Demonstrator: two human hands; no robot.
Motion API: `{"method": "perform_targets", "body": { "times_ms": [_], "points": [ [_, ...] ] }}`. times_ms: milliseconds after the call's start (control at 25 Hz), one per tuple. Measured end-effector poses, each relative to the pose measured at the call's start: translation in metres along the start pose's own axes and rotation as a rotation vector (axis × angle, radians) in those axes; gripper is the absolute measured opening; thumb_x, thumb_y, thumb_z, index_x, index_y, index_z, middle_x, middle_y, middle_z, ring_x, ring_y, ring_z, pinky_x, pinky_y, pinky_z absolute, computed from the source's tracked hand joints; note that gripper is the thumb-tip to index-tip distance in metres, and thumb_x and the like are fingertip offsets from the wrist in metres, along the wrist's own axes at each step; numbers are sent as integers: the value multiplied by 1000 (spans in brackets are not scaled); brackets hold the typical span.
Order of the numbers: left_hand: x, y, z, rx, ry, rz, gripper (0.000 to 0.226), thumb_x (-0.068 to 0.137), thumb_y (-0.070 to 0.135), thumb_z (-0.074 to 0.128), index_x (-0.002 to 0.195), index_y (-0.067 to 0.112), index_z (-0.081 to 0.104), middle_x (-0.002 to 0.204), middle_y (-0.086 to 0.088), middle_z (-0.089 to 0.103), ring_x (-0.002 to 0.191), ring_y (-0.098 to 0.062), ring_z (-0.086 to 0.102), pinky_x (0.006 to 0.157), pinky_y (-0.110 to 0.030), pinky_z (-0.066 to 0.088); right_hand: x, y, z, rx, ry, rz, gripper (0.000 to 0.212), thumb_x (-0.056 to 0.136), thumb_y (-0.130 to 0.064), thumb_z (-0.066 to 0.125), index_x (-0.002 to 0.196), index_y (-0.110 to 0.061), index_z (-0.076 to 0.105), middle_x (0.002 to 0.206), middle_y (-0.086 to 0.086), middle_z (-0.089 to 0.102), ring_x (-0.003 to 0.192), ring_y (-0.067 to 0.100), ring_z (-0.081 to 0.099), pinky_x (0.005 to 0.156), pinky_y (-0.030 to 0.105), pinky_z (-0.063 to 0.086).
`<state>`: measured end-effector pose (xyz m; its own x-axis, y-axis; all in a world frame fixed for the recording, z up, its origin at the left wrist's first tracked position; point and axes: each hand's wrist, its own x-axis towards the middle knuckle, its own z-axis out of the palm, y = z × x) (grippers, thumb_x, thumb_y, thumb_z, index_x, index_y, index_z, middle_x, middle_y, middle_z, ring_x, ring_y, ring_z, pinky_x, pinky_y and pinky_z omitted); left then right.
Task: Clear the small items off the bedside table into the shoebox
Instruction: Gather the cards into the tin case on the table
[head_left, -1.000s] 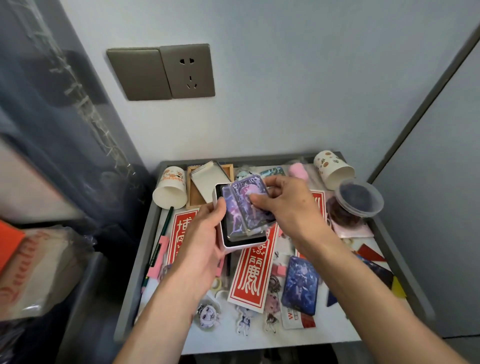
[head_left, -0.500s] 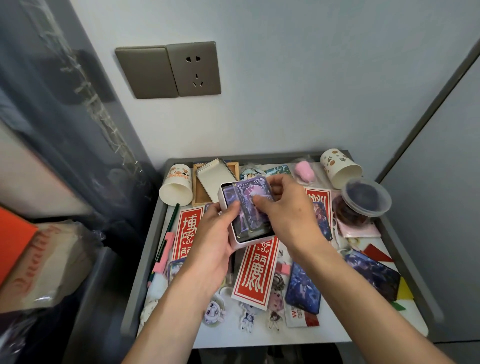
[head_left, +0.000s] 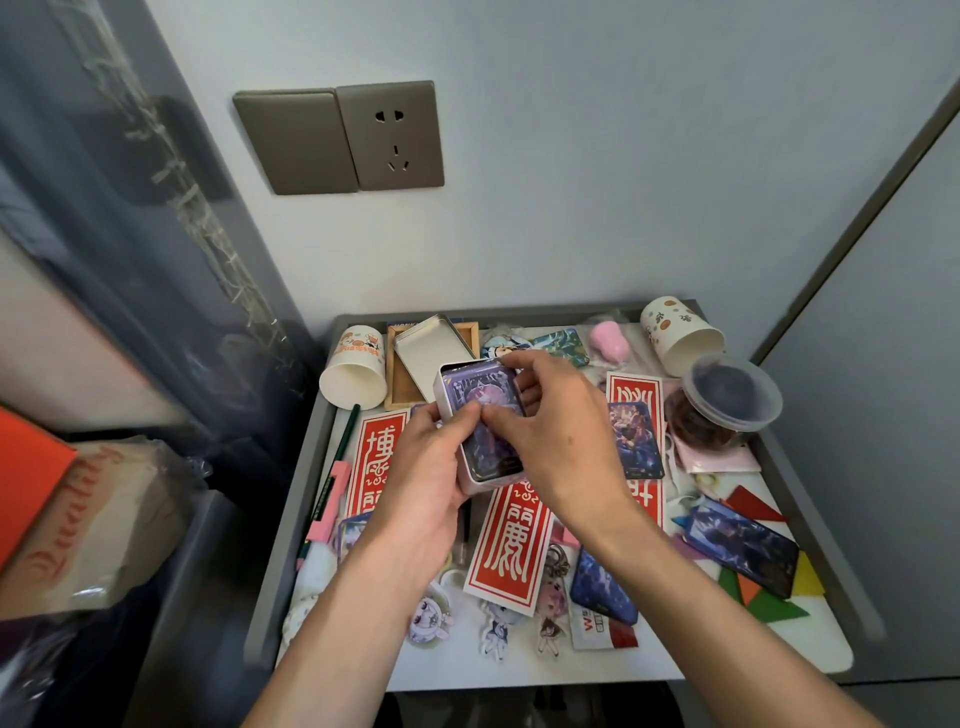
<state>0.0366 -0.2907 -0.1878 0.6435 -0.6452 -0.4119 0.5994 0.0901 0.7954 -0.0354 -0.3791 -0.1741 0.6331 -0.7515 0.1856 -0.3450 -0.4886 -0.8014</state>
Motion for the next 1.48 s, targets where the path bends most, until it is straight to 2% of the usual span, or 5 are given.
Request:
{"method": "perform_targets", "body": {
  "times_ms": [480,600,1040,1200,1480],
  "points": [
    [-7,7,-2,14,109,-4,28,94,21,62,119,8,60,100,-11,77,77,-22,75,60,-36,61,-1,64,-45,-879,-182,318,62,87,-45,67,133,-10,43,135,17,46,117,31,53,83,42,51],
    [-3,10,-7,31,142,11,28,94,21,61,121,9,61,107,-12,75,86,-25,74,80,-47,60,4,66,-42,-904,-168,322,65,85,-45,69,131,-10,40,128,18,49,110,33,56,79,41,49],
    [1,23,-17,-29,203,107,10,97,15,57,98,17,66,97,-9,76,73,-22,73,75,-52,56,12,53,-48,-632,21,148,55,88,-2,64,134,-12,36,101,15,66,83,30,66,61,37,54],
    [0,35,-27,-89,228,101,23,99,16,53,117,11,66,102,-11,76,76,-21,75,64,-40,62,29,40,-23,-299,-114,172,46,92,-6,61,133,-17,45,115,9,63,78,15,58,49,21,49],
    [0,49,-49,-97,294,74,29,97,21,57,118,5,67,106,-17,75,83,-27,74,72,-40,62,44,51,21,-503,-241,330,36,91,-41,61,110,-10,60,110,10,62,90,26,64,82,44,55]
  ]
}}
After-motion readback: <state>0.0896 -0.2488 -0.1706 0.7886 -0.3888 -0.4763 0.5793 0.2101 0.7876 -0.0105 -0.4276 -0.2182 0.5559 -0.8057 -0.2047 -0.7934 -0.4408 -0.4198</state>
